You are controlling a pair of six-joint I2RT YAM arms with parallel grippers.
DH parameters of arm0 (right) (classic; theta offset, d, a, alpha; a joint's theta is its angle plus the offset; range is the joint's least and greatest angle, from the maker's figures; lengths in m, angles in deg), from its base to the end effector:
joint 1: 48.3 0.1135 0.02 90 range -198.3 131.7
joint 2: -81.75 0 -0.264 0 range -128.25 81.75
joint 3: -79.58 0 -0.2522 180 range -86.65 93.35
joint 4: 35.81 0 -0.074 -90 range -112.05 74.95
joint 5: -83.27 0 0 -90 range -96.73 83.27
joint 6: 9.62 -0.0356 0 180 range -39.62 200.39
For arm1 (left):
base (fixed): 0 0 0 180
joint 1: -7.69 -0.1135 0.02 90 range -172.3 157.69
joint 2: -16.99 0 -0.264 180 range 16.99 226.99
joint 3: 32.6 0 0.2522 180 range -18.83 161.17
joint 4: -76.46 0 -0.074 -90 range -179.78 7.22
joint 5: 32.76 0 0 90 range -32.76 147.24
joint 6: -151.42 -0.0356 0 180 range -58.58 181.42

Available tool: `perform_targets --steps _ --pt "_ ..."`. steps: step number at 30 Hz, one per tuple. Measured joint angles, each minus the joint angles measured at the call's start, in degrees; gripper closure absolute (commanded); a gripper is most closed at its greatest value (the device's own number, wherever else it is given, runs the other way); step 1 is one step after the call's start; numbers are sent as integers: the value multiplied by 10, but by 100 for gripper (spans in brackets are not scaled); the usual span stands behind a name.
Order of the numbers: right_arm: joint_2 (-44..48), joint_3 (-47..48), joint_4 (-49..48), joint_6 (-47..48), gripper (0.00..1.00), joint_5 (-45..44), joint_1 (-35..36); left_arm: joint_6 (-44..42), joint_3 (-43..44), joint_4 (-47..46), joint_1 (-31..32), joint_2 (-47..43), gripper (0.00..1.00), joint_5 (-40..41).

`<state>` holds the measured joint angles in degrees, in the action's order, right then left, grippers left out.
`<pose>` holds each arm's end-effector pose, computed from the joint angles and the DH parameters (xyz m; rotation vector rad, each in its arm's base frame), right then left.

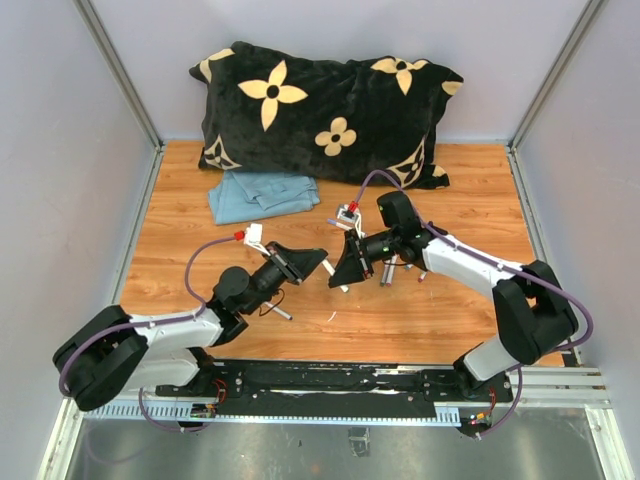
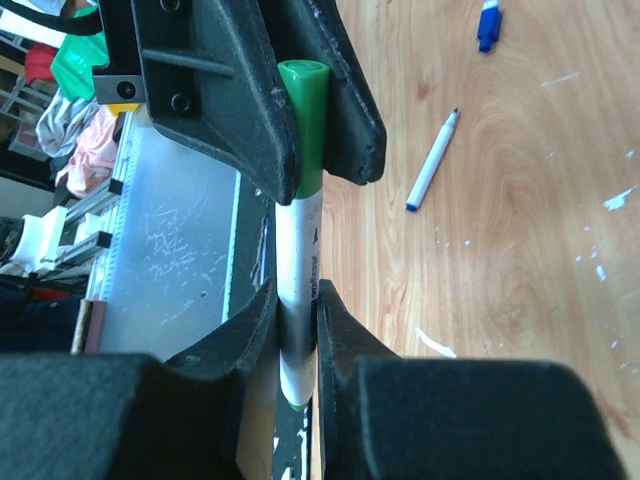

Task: Open the pen caps
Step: Open the pen cap from the pen.

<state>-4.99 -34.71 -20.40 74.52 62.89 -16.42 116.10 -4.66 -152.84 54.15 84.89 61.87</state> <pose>0.2455 0.1920 0.2353 -1.1711 1.8492 1.6960 0.1550 -0.1590 0.2139 -0.1860 1.5518 -1.3803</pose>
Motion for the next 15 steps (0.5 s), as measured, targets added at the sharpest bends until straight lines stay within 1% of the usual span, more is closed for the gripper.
perform_targets --steps 5,7,10,15 --pt "-10 12 -32 -4 99 -9 10 -2 0 49 -38 -49 100 -9" --pt "-11 6 -20 -5 99 -3 12 -2 -1 50 -87 -79 100 21" --pt "-15 1 -5 -5 99 -2 17 -1 -1 53 -134 -113 100 47" --pt "-18 0 4 0 99 4 26 0 -1 85 -160 -156 100 52"
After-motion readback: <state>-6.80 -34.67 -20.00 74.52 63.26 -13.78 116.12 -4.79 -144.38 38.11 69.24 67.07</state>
